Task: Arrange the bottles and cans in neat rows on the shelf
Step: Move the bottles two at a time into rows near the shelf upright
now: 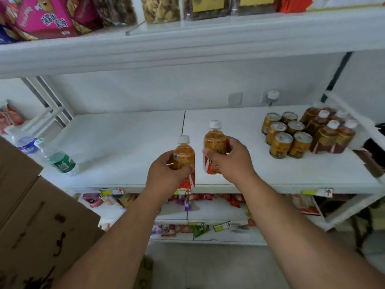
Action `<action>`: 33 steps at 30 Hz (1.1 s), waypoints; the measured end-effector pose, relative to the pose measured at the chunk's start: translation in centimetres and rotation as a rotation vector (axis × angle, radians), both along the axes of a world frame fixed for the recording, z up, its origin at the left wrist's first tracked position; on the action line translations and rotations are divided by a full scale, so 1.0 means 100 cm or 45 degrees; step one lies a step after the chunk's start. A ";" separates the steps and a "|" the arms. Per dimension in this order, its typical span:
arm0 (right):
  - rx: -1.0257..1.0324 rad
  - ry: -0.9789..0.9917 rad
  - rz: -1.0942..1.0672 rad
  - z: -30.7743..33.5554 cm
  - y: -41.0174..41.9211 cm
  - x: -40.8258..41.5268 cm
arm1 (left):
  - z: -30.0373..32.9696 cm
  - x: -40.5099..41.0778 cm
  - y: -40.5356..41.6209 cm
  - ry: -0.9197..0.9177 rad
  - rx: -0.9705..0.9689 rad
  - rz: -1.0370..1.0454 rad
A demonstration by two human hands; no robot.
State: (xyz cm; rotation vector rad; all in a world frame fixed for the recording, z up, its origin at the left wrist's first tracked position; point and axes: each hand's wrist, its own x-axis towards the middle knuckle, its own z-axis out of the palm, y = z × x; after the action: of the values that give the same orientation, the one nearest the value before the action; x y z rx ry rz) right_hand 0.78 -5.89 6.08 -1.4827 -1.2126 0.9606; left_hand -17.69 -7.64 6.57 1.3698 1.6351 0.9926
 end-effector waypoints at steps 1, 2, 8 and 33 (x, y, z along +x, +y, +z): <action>0.006 0.004 -0.007 0.001 -0.009 0.005 | 0.001 0.005 -0.008 -0.003 0.001 -0.015; 0.013 0.002 -0.012 0.002 -0.019 0.010 | 0.003 0.010 -0.016 -0.002 0.006 -0.033; 0.035 -0.009 -0.095 0.011 -0.070 0.029 | 0.013 0.026 -0.061 0.000 0.041 -0.112; 0.025 -0.051 -0.401 0.013 -0.285 0.130 | 0.005 0.135 -0.228 -0.096 0.110 -0.476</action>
State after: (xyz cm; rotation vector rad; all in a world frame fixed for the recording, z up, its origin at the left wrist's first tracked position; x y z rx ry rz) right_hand 13.77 -34.39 7.36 -1.6246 -0.9754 0.7082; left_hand -4.20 -30.47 7.04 1.6028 1.2326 0.8860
